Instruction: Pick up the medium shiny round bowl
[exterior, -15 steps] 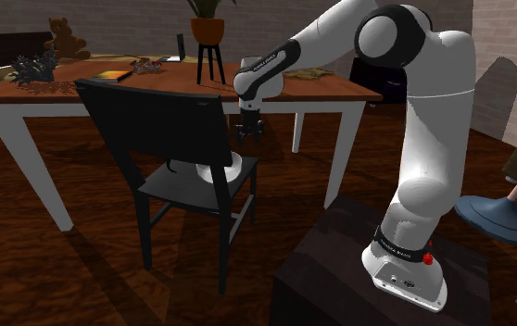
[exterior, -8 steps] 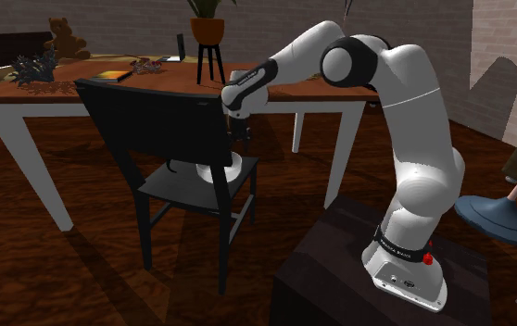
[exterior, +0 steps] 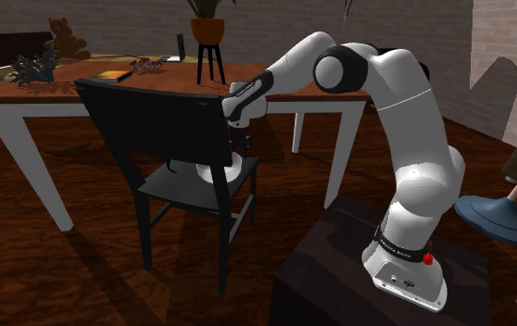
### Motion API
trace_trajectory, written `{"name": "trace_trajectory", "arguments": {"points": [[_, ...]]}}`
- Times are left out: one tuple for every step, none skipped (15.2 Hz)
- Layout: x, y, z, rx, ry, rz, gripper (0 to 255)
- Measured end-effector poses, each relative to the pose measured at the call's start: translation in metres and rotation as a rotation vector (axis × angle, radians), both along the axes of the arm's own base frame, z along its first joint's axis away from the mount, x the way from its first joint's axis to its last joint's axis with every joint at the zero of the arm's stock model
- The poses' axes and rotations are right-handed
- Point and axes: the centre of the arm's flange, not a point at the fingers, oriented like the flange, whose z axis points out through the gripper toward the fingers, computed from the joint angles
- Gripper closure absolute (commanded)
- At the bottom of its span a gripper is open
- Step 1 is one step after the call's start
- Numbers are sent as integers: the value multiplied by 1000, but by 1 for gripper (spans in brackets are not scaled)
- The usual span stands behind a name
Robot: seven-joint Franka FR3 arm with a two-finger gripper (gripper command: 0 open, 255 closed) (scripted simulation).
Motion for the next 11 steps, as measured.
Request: {"name": "trace_trajectory", "arguments": {"points": [[1, 0, -2, 0, 0, 0, 255], [1, 0, -3, 0, 0, 0, 255], [1, 0, -3, 0, -1, 0, 255], [1, 0, -3, 0, -1, 0, 255], [1, 0, -3, 0, -2, 0, 255], [1, 0, -3, 0, -2, 0, 255], [1, 0, -3, 0, -2, 0, 255], [1, 0, -3, 0, -2, 0, 255], [1, 0, -3, 0, -2, 0, 255], [1, 0, -3, 0, -2, 0, 255], [1, 0, -3, 0, -1, 0, 255]]}}
